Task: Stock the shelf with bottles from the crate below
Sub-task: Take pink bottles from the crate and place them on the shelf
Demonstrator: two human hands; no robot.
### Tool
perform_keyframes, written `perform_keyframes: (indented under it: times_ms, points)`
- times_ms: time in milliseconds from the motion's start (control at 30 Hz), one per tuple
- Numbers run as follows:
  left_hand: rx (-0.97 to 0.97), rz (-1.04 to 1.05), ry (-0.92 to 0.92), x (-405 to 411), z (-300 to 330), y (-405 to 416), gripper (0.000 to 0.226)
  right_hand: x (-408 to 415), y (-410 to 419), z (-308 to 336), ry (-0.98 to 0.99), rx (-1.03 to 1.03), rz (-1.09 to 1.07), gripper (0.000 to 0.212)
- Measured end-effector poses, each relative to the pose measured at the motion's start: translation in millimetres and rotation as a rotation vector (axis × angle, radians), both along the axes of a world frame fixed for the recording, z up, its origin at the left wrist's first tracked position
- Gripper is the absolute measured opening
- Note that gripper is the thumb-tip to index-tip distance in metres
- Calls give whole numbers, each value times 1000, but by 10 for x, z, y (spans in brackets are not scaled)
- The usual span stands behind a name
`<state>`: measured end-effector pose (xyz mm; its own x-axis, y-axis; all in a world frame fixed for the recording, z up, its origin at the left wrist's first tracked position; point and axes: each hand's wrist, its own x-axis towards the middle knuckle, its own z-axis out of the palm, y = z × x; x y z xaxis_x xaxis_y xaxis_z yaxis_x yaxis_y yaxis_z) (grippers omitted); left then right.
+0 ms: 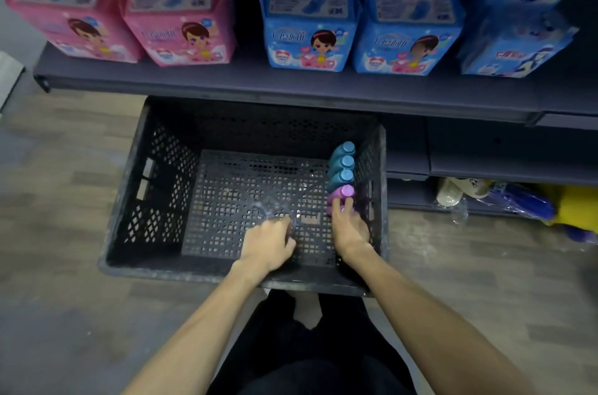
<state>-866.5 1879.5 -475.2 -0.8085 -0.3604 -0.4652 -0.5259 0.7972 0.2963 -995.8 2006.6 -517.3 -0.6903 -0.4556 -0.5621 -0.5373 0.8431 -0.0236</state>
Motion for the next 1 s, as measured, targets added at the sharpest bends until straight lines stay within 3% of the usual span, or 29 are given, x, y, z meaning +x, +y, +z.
perform_keyframes:
  times_ms: [533,700,1000]
  points:
    - [-64,84,-116,-74,-103,24,24,-12,-26,-129,19,-13,290,49]
    - [-78,53,-117,-91,-87,50,24,-37,-59,-38,37,-76,248,56]
    - [-88,-31,-15,-331,139,-22,24,-260,-118,632,99,-397,114,33]
